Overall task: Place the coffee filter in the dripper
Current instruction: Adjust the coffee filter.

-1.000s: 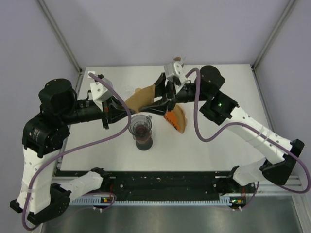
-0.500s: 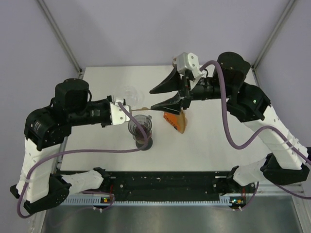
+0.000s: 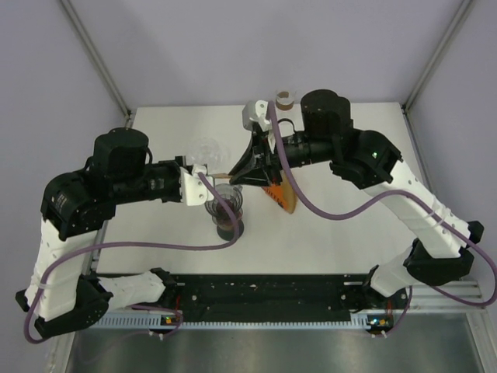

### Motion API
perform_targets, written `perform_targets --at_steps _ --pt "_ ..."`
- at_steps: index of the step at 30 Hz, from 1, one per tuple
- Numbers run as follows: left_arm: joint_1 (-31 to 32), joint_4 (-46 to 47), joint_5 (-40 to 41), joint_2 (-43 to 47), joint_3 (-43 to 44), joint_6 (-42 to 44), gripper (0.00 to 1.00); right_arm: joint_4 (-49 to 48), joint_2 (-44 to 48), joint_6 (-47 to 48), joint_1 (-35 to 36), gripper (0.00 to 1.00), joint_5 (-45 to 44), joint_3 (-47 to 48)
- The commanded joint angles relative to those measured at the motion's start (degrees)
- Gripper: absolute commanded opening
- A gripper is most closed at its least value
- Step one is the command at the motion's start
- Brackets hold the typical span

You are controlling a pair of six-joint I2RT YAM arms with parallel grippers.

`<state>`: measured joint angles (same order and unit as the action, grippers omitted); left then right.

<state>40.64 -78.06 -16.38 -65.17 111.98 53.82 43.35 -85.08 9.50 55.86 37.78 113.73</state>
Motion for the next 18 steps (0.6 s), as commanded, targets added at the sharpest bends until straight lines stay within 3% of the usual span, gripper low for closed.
perform_targets --at_steps 1,4,18 --pt "0.7 -9.8 1.2 0.0 1.5 0.5 0.0 -0.2 0.5 0.1 0.7 0.27 2.6 4.3" --pt "0.9 -10.0 1.3 0.0 1.3 0.3 0.0 -0.3 1.1 0.4 0.7 0.31 2.0 4.7" --pt "2.0 -10.6 1.9 0.0 1.5 -0.6 0.0 0.2 -0.5 -0.2 0.7 0.07 2.9 5.5"
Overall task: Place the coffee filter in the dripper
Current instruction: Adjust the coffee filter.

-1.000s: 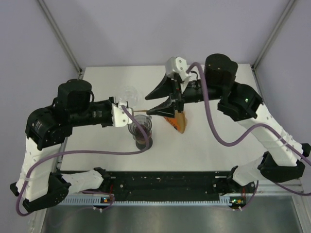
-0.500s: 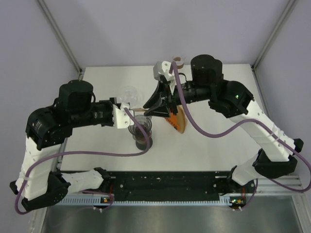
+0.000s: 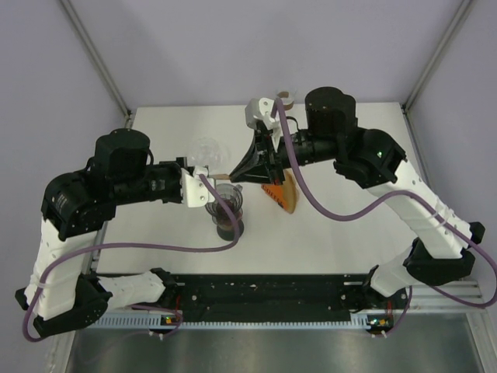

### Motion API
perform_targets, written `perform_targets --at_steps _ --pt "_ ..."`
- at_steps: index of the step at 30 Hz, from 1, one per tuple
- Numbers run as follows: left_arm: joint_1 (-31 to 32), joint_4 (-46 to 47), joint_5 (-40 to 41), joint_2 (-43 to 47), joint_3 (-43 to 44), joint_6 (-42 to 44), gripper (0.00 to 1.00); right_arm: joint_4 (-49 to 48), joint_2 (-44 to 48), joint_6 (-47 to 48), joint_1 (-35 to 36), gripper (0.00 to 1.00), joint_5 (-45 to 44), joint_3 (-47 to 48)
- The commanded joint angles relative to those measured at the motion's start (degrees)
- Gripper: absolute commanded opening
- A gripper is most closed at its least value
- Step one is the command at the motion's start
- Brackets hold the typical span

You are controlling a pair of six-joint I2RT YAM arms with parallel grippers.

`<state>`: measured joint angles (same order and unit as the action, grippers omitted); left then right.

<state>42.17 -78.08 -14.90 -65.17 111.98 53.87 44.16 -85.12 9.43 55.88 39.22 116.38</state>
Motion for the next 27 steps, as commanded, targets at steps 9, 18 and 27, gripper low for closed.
perform_targets --at_steps 9,18,27 --pt "0.9 -10.9 0.5 -0.2 1.4 -1.0 0.0 -0.7 -0.6 -1.0 0.7 0.0 1.0 3.9" --pt "1.2 -10.7 2.7 -0.1 1.1 0.0 0.0 -0.7 -0.6 -3.7 0.6 0.0 -3.5 4.2" --pt "1.2 -9.4 -1.6 -1.4 4.5 -8.6 0.0 -4.1 2.7 -1.3 0.8 0.0 -4.9 -3.3"
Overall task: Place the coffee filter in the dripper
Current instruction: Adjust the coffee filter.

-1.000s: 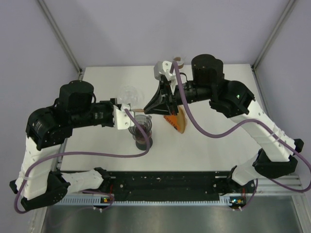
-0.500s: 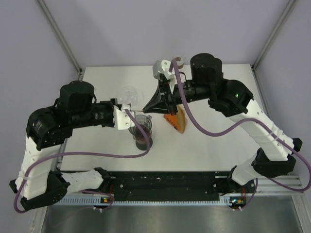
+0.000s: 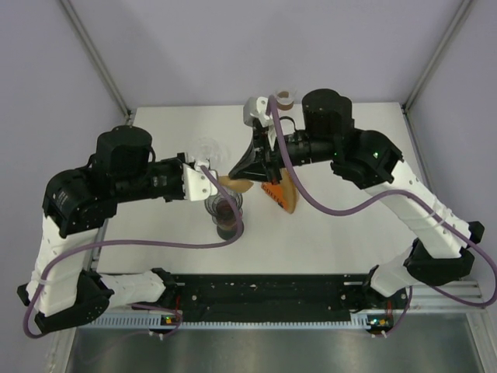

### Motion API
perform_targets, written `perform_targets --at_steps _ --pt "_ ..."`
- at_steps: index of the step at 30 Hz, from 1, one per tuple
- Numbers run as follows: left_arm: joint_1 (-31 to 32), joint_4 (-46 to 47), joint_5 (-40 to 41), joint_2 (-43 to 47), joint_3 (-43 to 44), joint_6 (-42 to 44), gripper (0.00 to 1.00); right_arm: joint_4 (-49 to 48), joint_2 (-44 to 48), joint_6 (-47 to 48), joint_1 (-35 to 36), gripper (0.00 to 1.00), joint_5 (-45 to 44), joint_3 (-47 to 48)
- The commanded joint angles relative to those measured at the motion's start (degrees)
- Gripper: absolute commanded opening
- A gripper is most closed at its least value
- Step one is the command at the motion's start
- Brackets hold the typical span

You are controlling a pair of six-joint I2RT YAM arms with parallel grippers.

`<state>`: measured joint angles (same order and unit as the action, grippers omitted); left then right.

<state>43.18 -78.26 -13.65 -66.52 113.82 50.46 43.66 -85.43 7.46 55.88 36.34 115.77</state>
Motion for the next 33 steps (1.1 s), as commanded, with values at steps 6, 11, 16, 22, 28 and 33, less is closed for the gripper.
perform_targets --at_steps 6,11,16,22,28,33 --pt "0.2 -7.0 0.6 -1.4 2.5 -12.0 0.0 -11.1 9.0 4.4 1.9 0.0 5.9 -13.9" --pt "0.2 -4.2 5.4 -1.8 0.3 -14.8 0.0 -15.5 13.5 4.6 1.9 0.0 9.4 -20.7" --pt "0.2 -3.0 5.9 -1.4 -0.2 -14.4 0.0 -17.0 13.4 3.3 2.0 0.0 10.0 -23.7" --pt "0.3 0.3 2.9 2.4 -5.4 -11.3 0.0 -17.4 15.6 2.6 1.9 0.11 1.6 -23.9" --pt "0.3 5.7 0.7 7.4 -10.8 -7.8 0.0 -18.5 19.4 5.2 2.0 0.43 -3.2 -25.1" --pt "0.3 7.9 -1.1 7.8 -10.6 -9.8 0.0 -23.4 22.4 9.2 1.9 0.71 -0.8 -32.3"
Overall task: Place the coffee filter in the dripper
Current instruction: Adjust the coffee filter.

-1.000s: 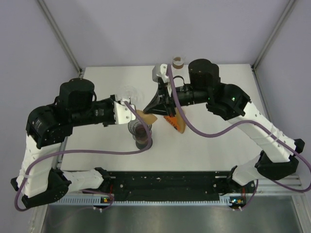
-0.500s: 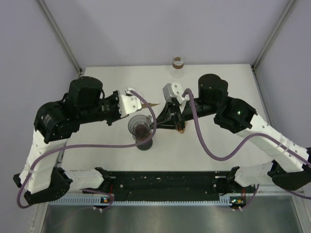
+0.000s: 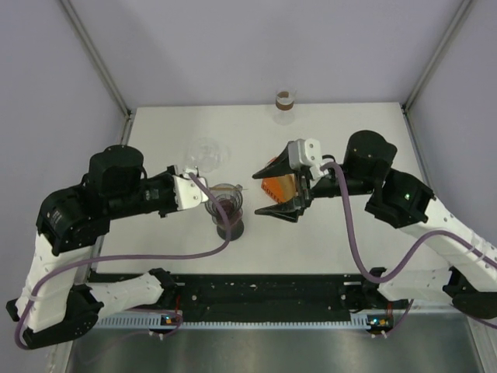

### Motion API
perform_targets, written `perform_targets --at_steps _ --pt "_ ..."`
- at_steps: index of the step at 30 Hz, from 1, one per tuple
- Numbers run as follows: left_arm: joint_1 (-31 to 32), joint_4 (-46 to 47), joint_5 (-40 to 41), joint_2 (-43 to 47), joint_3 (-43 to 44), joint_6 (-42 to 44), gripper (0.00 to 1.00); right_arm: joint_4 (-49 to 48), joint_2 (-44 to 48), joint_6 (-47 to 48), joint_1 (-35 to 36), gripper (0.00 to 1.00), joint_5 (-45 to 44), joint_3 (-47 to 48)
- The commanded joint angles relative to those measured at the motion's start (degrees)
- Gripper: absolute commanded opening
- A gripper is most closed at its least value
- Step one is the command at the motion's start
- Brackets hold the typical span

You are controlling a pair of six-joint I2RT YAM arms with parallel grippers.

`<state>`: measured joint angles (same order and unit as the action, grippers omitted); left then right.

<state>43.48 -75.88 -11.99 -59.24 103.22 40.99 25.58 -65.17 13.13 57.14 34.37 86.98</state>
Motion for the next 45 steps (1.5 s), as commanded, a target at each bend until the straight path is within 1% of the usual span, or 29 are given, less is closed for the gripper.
perform_targets --at_steps 1,2,4,7,10,11,13,14,15,17,18,20,21,22,24,25,26,27,29,30,33,34,35,38,39,41,43,44,45 --pt "0.0 6.0 -3.4 0.6 0.1 -1.0 0.0 -5.8 1.8 3.5 0.6 0.74 2.7 -3.7" --pt "0.0 6.6 -4.2 0.9 0.1 -1.5 0.0 -5.7 1.0 3.6 0.5 0.76 3.4 -3.8" --pt "0.0 8.2 -6.5 1.2 0.0 -3.4 0.0 -6.0 -0.2 3.7 0.6 0.77 2.1 -3.5" --pt "0.0 8.9 -8.8 1.5 -0.2 -5.2 0.0 -10.7 -2.6 2.7 0.6 0.77 2.5 -3.6" --pt "0.0 9.5 -10.4 2.0 -1.4 -6.5 0.0 -14.8 -5.0 1.0 0.6 0.75 3.7 -3.1" --pt "0.0 10.0 -11.0 2.3 -1.9 -7.1 0.0 -15.7 -5.9 0.7 0.6 0.73 4.5 -2.9" --pt "0.0 10.7 -12.2 2.7 -2.3 -8.6 0.0 -16.4 -7.4 0.4 0.6 0.61 7.2 -1.9" --pt "0.0 11.1 -12.6 2.8 -2.1 -9.3 0.0 -16.6 -8.0 0.1 0.6 0.48 8.2 -1.6" --pt "0.0 11.2 -12.9 2.8 -1.7 -10.0 0.0 -16.5 -8.3 -0.2 0.6 0.39 8.7 -1.3" --pt "0.0 11.6 -13.8 2.6 -1.2 -11.1 0.0 -16.5 -7.7 -0.4 0.6 0.12 9.1 -1.5" --pt "0.0 11.5 -14.7 2.6 -1.1 -11.8 0.0 -16.4 -7.3 -0.2 0.6 0.0 9.1 -2.0" --pt "-0.1 10.9 -17.7 2.7 -1.1 -13.0 0.0 -15.7 -6.0 0.9 0.7 0.0 9.2 -3.1" --pt "-0.1 10.7 -19.3 2.9 -1.1 -13.8 0.04 -14.2 -5.2 2.6 0.6 0.0 9.5 -3.4" --pt "-0.1 10.4 -20.5 3.0 -1.3 -14.6 0.24 -12.6 -4.4 4.3 0.5 0.0 9.7 -4.0" --pt "-0.1 11.0 -21.2 3.4 -1.3 -16.6 0.59 -8.3 -3.4 7.9 0.6 0.0 9.9 -4.9" --pt "-0.1 11.8 -21.1 3.4 -0.8 -17.7 0.75 -6.4 -3.6 9.3 0.7 0.0 9.9 -4.8" --pt "-0.1 12.7 -20.7 3.1 0.0 -19.2 0.85 -3.8 -4.1 10.3 0.5 0.0 9.8 -3.9" --pt "-0.1 13.6 -20.4 2.6 1.2 -20.5 0.9 -1.1 -5.3 10.9 0.6 0.0 9.8 -2.4" --pt "-0.1 14.3 -20.9 1.0 3.9 -22.9 0.9 2.3 -7.7 11.2 0.6 0.0 10.4 0.6" --pt "-0.1 14.3 -21.2 0.0 4.8 -23.6 0.88 2.7 -8.5 11.3 0.7 0.0 11.4 1.5" --pt "-0.1 14.2 -20.8 -1.9 4.9 -26.0 0.65 2.8 -9.5 13.1 0.7 0.0 13.8 2.4" --pt "-0.1 14.2 -21.6 -2.1 4.5 -26.7 0.61 2.9 -9.5 13.3 0.7 0.0 13.5 2.6" --pt "-0.1 14.3 -22.9 -2.3 4.4 -27.4 0.62 3.0 -9.4 13.6 0.6 0.0 13.1 2.5" --pt "-0.1 15.1 -24.8 -3.3 5.4 -30.3 0.69 3.6 -8.9 14.1 0.6 0.0 12.9 2.3" --pt "-0.1 15.3 -24.3 -3.9 6.4 -31.3 0.68 3.6 -8.8 14.1 0.6 0.0 12.8 2.2" --pt "-0.1 15.5 -23.6 -4.8 7.3 -32.2 0.61 3.5 -8.6 14.0 0.6 0.0 12.4 2.1" --pt "-0.1 16.1 -23.7 -5.3 6.8 -33.5 0.5 3.5 -8.7 13.9 0.7 0.0 12.5 2.1" --pt "-0.1 16.5 -24.7 -5.4 6.3 -34.1 0.46 3.6 -8.6 13.9 0.6 0.0 12.3 2.1" --pt "-0.1 16.8 -25.4 -5.4 5.9 -34.5 0.39 3.6 -8.6 13.9 0.6 0.0 11.9 2.1"
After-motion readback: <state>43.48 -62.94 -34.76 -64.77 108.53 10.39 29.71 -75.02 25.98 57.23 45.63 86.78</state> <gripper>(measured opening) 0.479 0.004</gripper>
